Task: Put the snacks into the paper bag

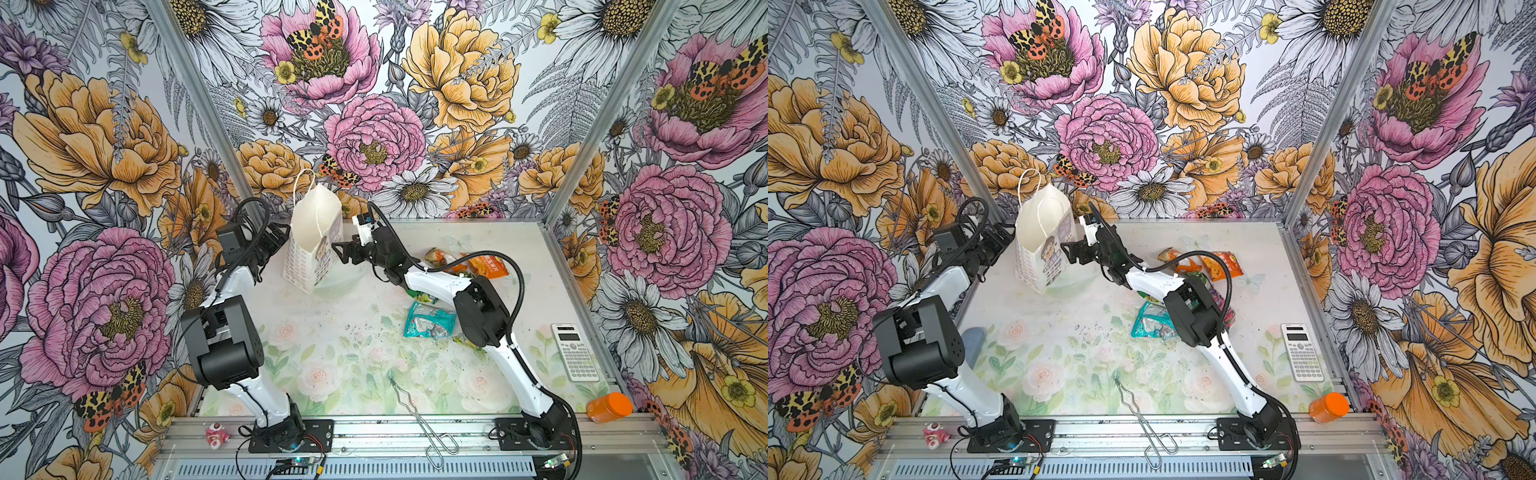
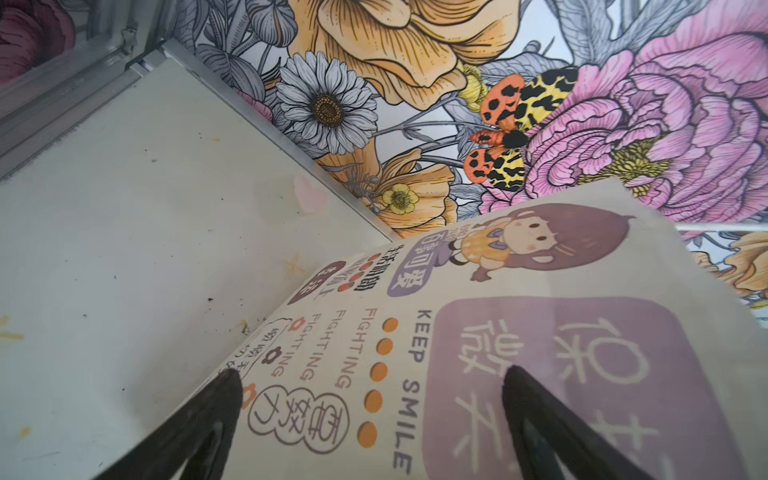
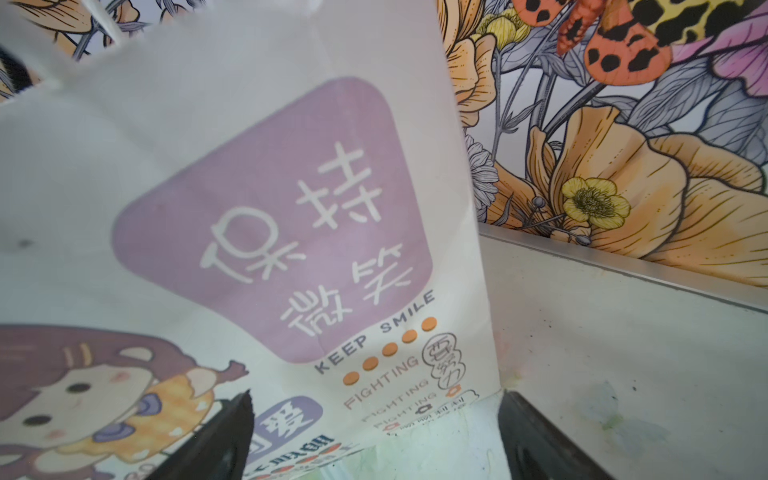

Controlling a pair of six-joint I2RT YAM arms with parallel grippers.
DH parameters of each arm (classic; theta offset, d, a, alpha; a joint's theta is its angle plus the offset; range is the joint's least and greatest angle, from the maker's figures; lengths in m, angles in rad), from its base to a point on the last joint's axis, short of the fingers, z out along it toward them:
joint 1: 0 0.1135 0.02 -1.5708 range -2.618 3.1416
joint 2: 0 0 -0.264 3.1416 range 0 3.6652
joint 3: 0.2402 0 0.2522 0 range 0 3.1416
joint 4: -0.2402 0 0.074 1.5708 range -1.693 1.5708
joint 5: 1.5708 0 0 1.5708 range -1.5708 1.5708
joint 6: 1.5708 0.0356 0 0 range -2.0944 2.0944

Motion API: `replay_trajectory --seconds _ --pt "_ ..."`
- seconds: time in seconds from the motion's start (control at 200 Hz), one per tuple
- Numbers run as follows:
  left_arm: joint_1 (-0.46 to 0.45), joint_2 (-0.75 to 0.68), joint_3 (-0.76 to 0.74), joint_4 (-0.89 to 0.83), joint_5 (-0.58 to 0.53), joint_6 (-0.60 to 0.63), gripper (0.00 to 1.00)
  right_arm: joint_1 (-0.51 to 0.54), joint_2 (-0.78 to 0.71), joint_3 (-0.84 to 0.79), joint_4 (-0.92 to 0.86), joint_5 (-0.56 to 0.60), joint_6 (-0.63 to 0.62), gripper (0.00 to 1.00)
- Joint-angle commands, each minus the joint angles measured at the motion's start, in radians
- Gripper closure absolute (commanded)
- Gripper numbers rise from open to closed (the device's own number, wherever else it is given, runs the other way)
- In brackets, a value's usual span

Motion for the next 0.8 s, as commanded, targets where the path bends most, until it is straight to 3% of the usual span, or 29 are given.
replay_trajectory --seconds 0.0,0.25,0.795 --pt "0.011 0.043 0.047 0.041 -0.021 0.014 0.01 0.01 0.018 0.024 -0.005 -0.016 -0.021 0.06" --pt "0.027 0.137 0.079 0.078 -0.047 0.069 0.01 0.013 0.018 0.02 -0.015 -0.021 -0.024 0.06" --pt "0.045 0.165 0.029 0.138 -0.07 0.172 0.01 0.021 0.012 -0.004 -0.016 -0.021 -0.019 0.06"
